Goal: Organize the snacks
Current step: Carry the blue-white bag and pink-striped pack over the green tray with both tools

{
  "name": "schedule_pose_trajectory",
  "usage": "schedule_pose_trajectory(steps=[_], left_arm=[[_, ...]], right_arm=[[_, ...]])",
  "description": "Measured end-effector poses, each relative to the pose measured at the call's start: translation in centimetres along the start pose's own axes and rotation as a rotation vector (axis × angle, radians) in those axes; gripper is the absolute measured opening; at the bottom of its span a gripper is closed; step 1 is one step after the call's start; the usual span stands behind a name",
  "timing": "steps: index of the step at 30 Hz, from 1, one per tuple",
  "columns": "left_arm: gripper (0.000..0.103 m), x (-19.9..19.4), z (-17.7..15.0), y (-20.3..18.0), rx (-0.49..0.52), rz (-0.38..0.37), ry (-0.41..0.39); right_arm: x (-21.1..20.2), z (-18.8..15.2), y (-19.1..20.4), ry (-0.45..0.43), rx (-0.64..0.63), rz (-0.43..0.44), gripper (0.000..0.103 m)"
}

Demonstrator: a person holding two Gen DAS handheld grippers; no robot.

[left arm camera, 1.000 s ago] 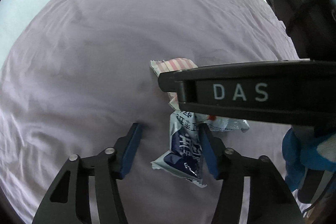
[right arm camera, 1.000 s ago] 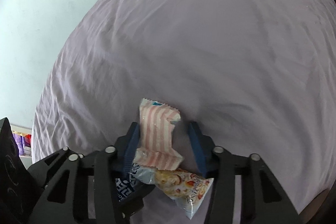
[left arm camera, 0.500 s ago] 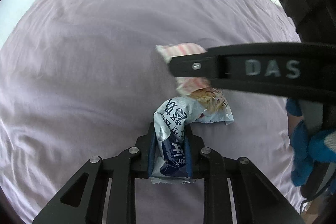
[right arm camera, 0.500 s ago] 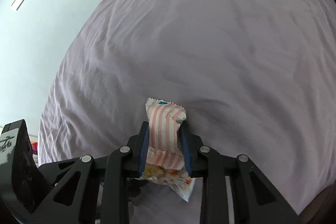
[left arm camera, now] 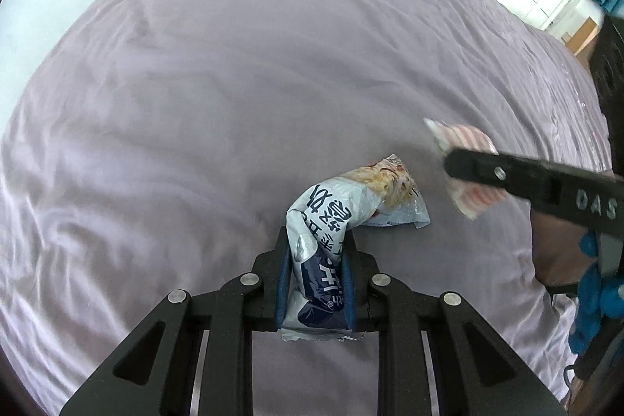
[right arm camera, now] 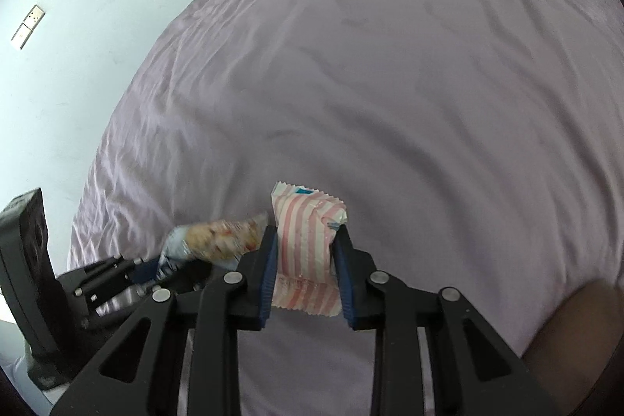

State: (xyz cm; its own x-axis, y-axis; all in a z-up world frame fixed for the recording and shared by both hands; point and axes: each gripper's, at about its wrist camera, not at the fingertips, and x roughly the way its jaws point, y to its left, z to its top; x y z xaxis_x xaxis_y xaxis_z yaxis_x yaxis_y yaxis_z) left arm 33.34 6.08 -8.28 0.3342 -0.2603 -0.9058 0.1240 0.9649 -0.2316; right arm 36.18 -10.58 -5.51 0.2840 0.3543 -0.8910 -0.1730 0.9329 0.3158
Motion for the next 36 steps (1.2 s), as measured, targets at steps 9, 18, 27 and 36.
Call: schedule_pose_trajectory(steps=[9,18,27,36], left_arm=[[0.018,-3.7,-3.2,-0.3,0.036,0.058,-0.025],[0.018,-7.0,-6.9,-1.8,0.081,0.079,-0.004],[0.018,-9.4,-12.0,-5.3,0.188,0.081,0.054],[0.018,-10.3,-16.0,-14.3,0.45,0.006,0.099]], right_arm=[[-4.3,-5.7,1.1,0.014,-0.035,0.012,0.0],[-8.9,-13.2,2.4,0.071,-0.057,0.039,0.0],[-12.7,-20.4,2.1,0.133,-0.04,0.056,0.0],[-17.1,-25.9,-2.7,0.12,0.099,0.024,0.0]])
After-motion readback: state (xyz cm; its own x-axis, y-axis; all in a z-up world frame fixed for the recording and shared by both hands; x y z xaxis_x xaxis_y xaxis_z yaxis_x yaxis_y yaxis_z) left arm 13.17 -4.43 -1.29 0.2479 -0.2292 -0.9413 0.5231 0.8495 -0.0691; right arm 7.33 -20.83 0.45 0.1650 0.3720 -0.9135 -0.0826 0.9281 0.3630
